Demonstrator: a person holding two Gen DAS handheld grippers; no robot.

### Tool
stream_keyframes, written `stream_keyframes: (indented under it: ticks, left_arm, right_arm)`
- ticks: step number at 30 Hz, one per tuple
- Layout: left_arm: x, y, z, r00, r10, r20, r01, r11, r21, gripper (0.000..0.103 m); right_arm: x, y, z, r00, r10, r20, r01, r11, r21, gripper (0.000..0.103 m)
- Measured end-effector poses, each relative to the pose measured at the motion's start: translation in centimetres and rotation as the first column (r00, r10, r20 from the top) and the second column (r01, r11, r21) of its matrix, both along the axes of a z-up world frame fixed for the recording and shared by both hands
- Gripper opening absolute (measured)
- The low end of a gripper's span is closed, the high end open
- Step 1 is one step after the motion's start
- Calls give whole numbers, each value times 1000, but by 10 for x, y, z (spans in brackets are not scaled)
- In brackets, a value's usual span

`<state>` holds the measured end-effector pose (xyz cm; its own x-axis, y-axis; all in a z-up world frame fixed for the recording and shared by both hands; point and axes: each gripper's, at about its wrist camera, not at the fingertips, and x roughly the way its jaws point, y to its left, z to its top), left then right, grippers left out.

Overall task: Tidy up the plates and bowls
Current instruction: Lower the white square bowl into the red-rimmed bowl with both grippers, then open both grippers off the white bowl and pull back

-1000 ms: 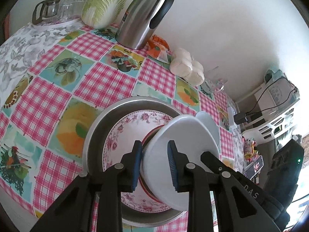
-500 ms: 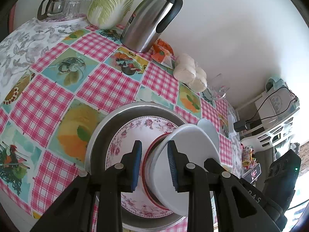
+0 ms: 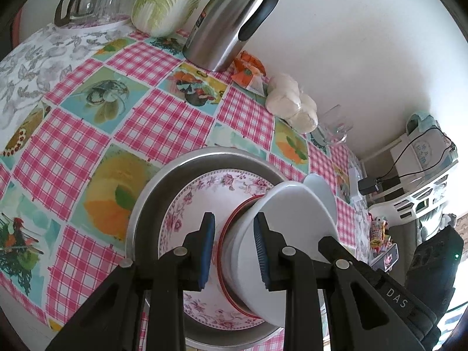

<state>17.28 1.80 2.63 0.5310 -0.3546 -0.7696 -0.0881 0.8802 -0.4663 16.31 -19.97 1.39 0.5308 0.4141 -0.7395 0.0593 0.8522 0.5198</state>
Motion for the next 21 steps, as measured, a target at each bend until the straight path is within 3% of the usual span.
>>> stream_keyframes:
  ticks: [6, 7, 8, 10, 14, 16, 21]
  left_arm:
    - [-4, 1, 13, 1000, 9, 26, -10, 999, 39, 29]
    - [-5, 1, 15, 1000, 10, 28, -11, 998, 54, 33]
    - [-5, 1, 16, 1000, 12, 29, -14, 998, 65, 45]
    - [-7, 1, 19, 999, 26, 36, -29, 995, 92, 59]
    - [-8, 2, 21, 999, 38, 31, -42, 991, 130, 62]
    - [-8, 1, 21, 999, 39, 30, -44, 985, 164, 67]
    - [-8, 3, 21, 997, 62, 35, -68, 975, 210, 79]
  right_arm:
    - [-6, -1, 14, 999, 4, 42, -2, 999, -44, 18]
    - [-6, -1, 16, 999, 6, 46, -3, 998, -57, 18]
    - [-6, 0, 16, 999, 6, 48, -2, 998, -66, 18]
    - [-7, 0, 18, 999, 4, 48, 1, 996, -91, 29]
    - [-7, 0, 19, 999, 2, 50, 5, 990, -139, 45]
    - [-8, 0, 21, 998, 0, 57, 9, 986, -168, 62]
    - [-8, -1, 22, 997, 1, 75, 16, 975, -223, 75]
